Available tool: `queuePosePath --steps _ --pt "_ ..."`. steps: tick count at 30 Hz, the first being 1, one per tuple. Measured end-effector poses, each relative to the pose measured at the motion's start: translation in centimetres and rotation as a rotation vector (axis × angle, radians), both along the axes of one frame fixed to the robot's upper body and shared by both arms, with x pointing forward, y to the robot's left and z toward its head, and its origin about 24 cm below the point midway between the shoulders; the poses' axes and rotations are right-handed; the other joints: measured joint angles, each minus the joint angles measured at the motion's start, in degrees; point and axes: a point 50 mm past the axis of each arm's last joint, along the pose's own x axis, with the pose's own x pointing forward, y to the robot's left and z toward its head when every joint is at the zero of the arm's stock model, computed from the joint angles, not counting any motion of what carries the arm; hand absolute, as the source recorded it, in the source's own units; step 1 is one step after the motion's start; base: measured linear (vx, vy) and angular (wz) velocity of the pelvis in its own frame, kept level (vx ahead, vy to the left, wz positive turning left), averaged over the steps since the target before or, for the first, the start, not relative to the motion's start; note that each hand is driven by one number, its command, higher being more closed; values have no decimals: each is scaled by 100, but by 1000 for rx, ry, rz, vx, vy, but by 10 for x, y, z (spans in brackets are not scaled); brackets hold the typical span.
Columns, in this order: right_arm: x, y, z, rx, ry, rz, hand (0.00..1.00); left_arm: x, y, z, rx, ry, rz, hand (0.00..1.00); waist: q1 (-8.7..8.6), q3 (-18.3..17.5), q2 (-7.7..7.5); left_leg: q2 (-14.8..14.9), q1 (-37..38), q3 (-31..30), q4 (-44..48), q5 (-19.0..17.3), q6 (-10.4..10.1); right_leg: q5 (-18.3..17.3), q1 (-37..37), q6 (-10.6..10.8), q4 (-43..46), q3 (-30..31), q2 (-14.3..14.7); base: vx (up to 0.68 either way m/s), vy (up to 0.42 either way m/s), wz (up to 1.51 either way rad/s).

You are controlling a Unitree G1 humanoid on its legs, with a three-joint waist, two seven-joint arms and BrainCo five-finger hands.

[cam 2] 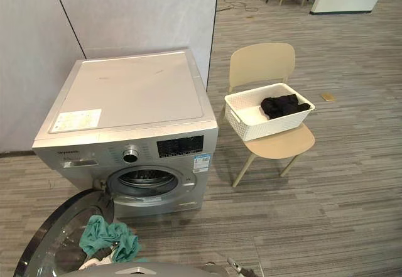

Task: Pick up the laundry basket with both hands and put the clothes into the washing machine.

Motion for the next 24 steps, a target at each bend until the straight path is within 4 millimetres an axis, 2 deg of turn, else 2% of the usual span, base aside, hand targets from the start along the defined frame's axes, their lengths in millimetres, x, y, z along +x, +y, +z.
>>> queuePosePath --steps 3,5,6,7,8,10,11,12,13,16,17,18,19,20,24 --pt "-14 2 -2 16 29 -52 0 2 2 1 10 -5 -14 100 -23 75 -41 82 -27 -141 114 -71 -67 61 301 -15 -279 -195 54 -53 -22 27" --pt "-17 2 -2 19 33 -77 0 5 2 2 17 -22 -24 100 -22 231 24 197 -152 -278 579 -380 -186 -38 438 -44 -236 -238 113 -83 -22 28" --pt "-17 1 -2 18 33 -87 0 4 3 3 20 -29 -22 100 0 308 96 330 -233 -310 969 -538 -315 -127 500 -70 -198 -220 203 -37 9 17" --pt "-18 2 -2 16 31 -85 0 4 6 3 26 -39 -5 100 14 348 46 417 -513 -367 1723 -585 -402 -197 490 -111 -88 -180 224 -20 15 16" --pt "-15 2 -2 18 27 -82 0 9 10 5 35 -57 2 100 22 426 70 456 -761 -448 2300 -544 -403 -257 487 -122 51 -190 220 -41 -16 5" --pt "1 6 -1 14 -13 -25 0 26 11 13 38 -143 40 100 154 763 -29 484 -1490 -673 3841 87 -417 -443 464 -221 401 -33 126 -65 -30 -14" --pt "6 6 0 9 -22 6 0 29 14 15 46 -160 44 100 181 844 -88 478 -1687 -691 4065 188 -371 -466 441 -256 413 21 77 -27 17 -28" --pt "15 2 3 -15 -50 40 0 33 10 17 37 -186 41 100 219 859 -45 438 -1843 -649 4038 -27 -275 -476 380 -243 451 135 9 7 40 -35" --pt "23 -2 7 -40 -84 62 0 37 3 20 28 -209 12 100 206 927 65 372 -1913 -624 3678 -257 -296 -486 252 -226 541 314 -31 4 90 -40" --pt "46 -9 16 -91 -148 165 0 42 -9 26 21 -269 -64 100 259 987 211 117 -1803 -783 2272 -266 -304 -693 -475 -42 1237 726 -125 -12 192 -81" --pt "62 -13 23 -124 -189 240 0 45 -14 29 14 -289 -80 100 298 1084 327 180 -1844 -760 2056 -208 -162 -826 -769 50 1719 812 -50 0 244 -87" --pt "81 -6 28 -129 -240 299 0 57 -11 35 28 -332 -96 100 265 1335 190 91 -1960 -643 2328 -271 -54 -996 -1093 147 2354 1006 -178 -38 182 -41" --pt "95 2 33 -130 -283 350 0 77 -9 45 34 -394 -100 100 165 1498 -32 -70 -2262 -598 2651 -325 40 -1156 -1554 170 2876 1064 -394 -82 115 -4" --pt "110 5 39 -137 -327 376 0 95 -16 55 31 -451 -130 100 163 1726 -126 -132 -2533 -542 2960 -431 95 -1285 -1876 191 3261 1163 -486 -120 122 3" --pt "157 19 65 -169 -497 444 0 125 -46 78 -8 -576 -225 100 208 2220 -106 -96 -3166 -453 3579 -706 142 -1499 -2598 228 3838 1389 -490 -128 49 -14"
